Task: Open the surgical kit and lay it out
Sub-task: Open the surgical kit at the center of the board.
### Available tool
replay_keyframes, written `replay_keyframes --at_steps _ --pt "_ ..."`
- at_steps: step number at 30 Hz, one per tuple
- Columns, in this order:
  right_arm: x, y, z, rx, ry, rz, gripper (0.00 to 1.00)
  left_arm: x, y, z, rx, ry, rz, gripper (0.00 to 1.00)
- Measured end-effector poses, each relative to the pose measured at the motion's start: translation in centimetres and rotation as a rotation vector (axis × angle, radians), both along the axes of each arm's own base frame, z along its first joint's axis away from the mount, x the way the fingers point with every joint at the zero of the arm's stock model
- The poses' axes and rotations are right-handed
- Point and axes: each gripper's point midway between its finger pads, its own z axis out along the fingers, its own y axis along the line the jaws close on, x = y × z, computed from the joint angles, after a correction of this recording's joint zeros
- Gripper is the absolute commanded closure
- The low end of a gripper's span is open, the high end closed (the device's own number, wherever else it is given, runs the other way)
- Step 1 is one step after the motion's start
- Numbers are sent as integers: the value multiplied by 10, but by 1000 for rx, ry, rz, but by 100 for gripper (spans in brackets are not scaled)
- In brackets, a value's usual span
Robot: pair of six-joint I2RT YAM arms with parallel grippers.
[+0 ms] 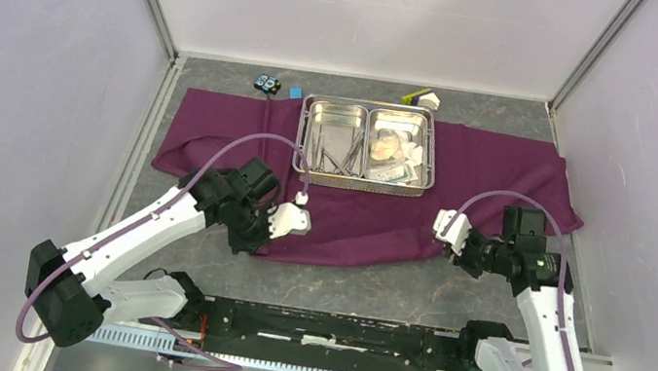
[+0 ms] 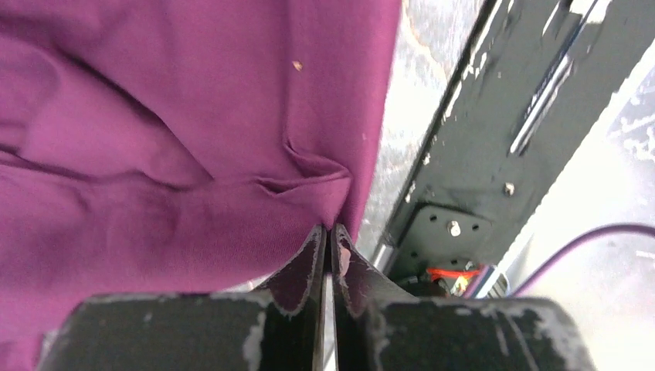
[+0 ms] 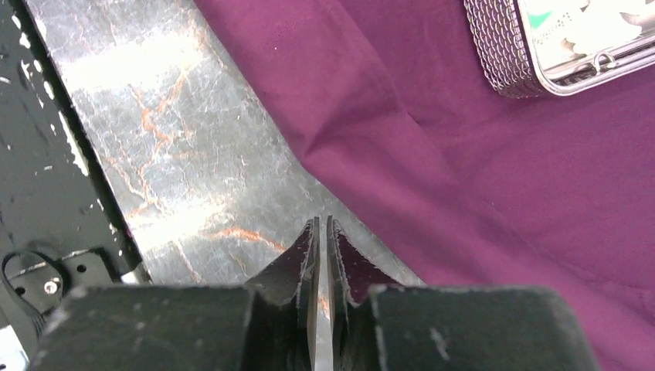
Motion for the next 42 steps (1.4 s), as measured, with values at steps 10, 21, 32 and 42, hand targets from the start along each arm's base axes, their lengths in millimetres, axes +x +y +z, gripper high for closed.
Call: replay_keyframes --at_steps 10,21,32,42 --pt "-7 -11 25 -82 -70 29 73 -36 33 -18 142 131 -11 46" --pt "89 -35 16 -36 -61 -393 54 64 33 5 79 -176 290 3" --pt "145 -73 9 -41 -109 -673 55 202 91 -24 67 -121 852 19" --pt "154 -101 -10 -49 -46 -750 56 258 79 -59 70 -62 899 34"
